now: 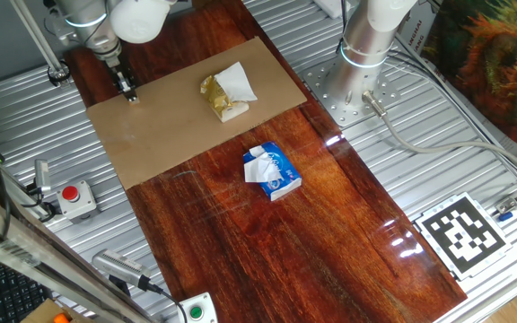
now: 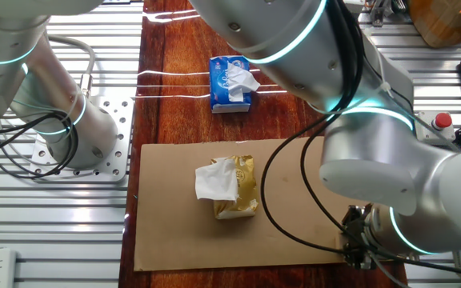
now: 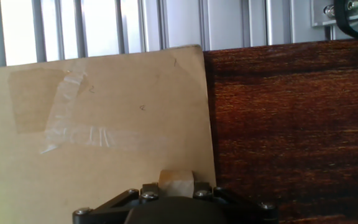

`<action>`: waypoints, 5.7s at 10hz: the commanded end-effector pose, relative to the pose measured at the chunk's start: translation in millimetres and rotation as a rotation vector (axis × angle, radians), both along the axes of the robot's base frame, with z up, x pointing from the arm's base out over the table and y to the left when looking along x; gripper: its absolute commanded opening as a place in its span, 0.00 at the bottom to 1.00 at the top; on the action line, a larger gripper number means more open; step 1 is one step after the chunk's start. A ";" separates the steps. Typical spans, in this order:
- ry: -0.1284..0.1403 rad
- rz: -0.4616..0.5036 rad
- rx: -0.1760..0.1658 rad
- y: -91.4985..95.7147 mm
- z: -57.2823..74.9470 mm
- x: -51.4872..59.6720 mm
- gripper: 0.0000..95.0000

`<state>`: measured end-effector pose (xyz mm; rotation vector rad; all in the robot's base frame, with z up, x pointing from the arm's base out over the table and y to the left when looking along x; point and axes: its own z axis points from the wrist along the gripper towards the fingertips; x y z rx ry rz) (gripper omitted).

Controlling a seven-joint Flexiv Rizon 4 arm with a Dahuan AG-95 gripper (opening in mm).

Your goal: Hold a small block with the gripper and sweep it from left to right on the table

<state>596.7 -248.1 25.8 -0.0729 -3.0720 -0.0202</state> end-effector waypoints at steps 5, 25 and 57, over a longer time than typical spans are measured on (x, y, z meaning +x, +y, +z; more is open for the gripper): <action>0.010 0.001 0.001 -0.1 0.7 -0.3 0.20; 0.013 -0.002 0.010 -3.5 -2.6 -27.0 0.20; -0.011 0.006 -0.020 1.4 -6.7 -70.4 0.20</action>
